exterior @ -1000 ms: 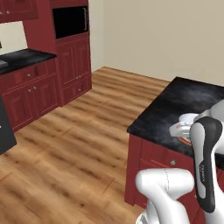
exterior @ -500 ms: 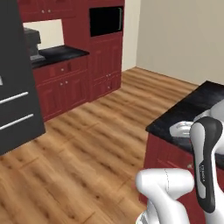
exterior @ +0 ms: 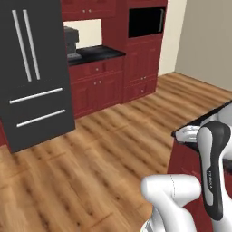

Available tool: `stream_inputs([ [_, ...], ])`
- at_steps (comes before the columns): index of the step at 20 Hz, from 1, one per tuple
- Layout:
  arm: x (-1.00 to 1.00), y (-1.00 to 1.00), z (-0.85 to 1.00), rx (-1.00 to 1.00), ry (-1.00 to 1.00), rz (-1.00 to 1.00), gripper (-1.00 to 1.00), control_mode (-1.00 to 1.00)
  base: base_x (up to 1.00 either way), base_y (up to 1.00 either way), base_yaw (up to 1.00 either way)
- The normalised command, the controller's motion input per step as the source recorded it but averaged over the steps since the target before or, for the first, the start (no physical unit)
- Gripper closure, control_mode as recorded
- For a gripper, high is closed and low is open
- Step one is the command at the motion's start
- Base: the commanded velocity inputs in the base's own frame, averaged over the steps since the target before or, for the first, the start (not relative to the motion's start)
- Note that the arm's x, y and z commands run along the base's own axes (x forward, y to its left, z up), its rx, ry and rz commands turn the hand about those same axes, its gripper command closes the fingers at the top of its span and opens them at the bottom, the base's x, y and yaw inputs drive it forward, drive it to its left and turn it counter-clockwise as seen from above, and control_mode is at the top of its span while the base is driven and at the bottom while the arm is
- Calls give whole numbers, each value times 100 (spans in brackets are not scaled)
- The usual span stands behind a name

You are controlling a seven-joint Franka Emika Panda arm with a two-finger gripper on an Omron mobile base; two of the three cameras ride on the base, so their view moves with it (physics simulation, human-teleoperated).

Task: Move the bowls from the cabinet to the plates on the dining table.

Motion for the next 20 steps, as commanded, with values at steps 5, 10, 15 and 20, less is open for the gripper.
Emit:
stream_inputs([
  [5,0,0,0,0,0,0,-100,100,-7,29,35],
  [10,0,0,0,0,0,0,-100,100,-3,28,33],
  [15,0,0,0,0,0,0,-100,100,-3,18,32],
  [20,0,0,0,0,0,0,-100,100,-5,6,34],
])
